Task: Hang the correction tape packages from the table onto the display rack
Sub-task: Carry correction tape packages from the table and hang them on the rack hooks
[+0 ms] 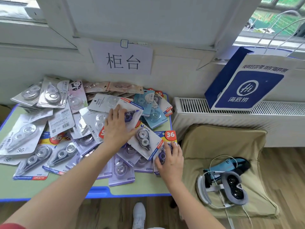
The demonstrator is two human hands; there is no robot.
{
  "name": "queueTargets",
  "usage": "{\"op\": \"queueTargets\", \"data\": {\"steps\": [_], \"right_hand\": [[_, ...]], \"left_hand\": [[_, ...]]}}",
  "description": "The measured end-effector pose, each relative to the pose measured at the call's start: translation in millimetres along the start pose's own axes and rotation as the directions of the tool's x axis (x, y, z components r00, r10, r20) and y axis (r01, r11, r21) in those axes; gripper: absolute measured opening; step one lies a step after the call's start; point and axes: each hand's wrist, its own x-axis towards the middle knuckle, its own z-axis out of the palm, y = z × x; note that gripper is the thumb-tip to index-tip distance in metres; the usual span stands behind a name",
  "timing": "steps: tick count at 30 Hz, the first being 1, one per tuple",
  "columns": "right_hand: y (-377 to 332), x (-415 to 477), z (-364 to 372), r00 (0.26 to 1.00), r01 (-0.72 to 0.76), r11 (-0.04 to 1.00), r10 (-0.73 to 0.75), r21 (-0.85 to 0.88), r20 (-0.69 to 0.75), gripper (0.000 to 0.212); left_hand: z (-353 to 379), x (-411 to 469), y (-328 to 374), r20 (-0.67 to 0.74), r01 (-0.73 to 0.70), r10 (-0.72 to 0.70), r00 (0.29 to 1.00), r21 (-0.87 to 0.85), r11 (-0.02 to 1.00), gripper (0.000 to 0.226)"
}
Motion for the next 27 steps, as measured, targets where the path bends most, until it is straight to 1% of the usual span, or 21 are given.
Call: {"op": "queueTargets", "data": {"steps": [3,6,8,10,12,15,18,20,24,27], "right_hand": [[-6.3,-10.7,-7.3,1.0,0.016,1.0,-0.016,-0.008,-0.005,0.065],[-20.1,-16.9,-10.4,0.999,0.034,0.999,-0.033,0.039,-0.014,0.063],[-33.5,-20.8,-11.8,0.999,0.019,0.998,-0.021,0.061,0.033,0.061],[-44.0,-27.5,-10.3,0.991,-0.028,1.0,0.026,0.013,0.129,0.063],[-52.2,-36.4,-9.2,0.989,-0.07,0.997,0.072,-0.019,0.131,0.064],[-62.5,-50.4,-14.5,0.981,-0.14,0.987,0.148,-0.077,0.122,0.063],[-71.3,-64.5,-20.7,0.97,-0.238,0.969,0.24,-0.075,0.031,0.06],[-76.8,-74.3,-25.1,0.958,-0.286,0.955,0.287,-0.074,-0.004,0.061],[-83.5,-96.3,-34.5,0.935,-0.354,0.926,0.355,-0.132,-0.022,0.063],[-87.2,-111.2,-41.3,0.926,-0.376,0.912,0.374,-0.163,-0.041,0.064]], "left_hand": [[-11.4,-12.1,-11.3,-0.037,0.027,-0.028,0.999,-0.008,1.0,0.072],[-20.4,-26.3,-20.1,-0.047,0.031,-0.033,0.998,-0.024,0.999,0.074],[-26.4,-36.2,-24.4,-0.043,0.027,-0.03,0.999,-0.051,0.998,0.074],[-32.6,-47.0,-31.0,-0.044,0.021,-0.024,0.999,-0.059,0.998,0.072],[-41.1,-58.5,-39.6,-0.038,0.012,-0.014,0.999,-0.065,0.998,0.071],[-55.9,-74.9,-54.4,-0.019,-0.011,0.01,1.0,-0.058,0.998,0.071],[-70.4,-91.3,-69.7,-0.022,-0.033,0.031,0.999,-0.078,0.996,0.07],[-79.4,-102.8,-80.6,-0.013,-0.045,0.044,0.999,-0.102,0.994,0.07],[-93.0,-126.8,-100.9,-0.001,-0.083,0.084,0.996,-0.121,0.989,0.069],[-100.2,-144.2,-109.0,0.011,-0.112,0.114,0.993,-0.134,0.985,0.069]]}}
